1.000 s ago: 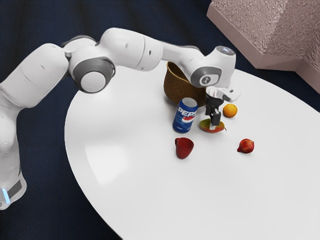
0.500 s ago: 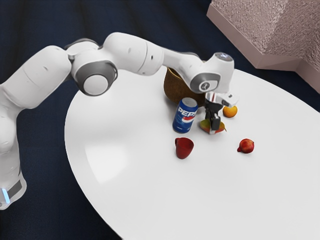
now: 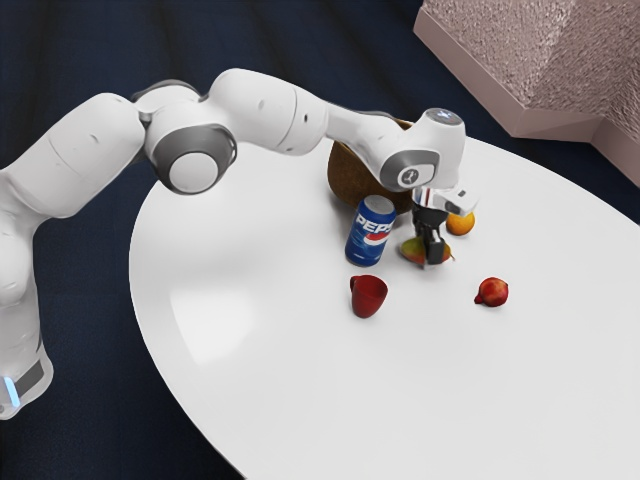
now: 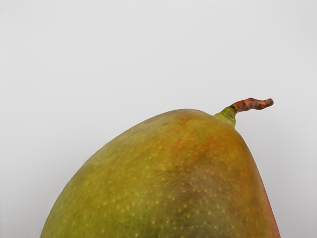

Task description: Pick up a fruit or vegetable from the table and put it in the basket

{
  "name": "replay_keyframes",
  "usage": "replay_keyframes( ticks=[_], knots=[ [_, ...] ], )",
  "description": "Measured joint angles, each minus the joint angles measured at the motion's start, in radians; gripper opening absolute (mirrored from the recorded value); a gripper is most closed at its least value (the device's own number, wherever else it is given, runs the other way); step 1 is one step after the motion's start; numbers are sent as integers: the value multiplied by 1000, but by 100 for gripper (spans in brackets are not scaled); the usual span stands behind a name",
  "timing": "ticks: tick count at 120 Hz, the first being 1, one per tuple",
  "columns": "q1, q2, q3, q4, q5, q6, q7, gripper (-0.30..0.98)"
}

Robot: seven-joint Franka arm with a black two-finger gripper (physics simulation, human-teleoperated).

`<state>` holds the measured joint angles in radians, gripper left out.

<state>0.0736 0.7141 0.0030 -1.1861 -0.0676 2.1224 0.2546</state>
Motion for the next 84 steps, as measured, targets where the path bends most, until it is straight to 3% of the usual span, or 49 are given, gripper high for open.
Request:
replay_keyframes(
  ticks=[51,84],
  knots=[
    [-13,-30,7,-3,11,51,-41,38],
    [-83,-276,112,-75,34,53,-60,39]
  ],
)
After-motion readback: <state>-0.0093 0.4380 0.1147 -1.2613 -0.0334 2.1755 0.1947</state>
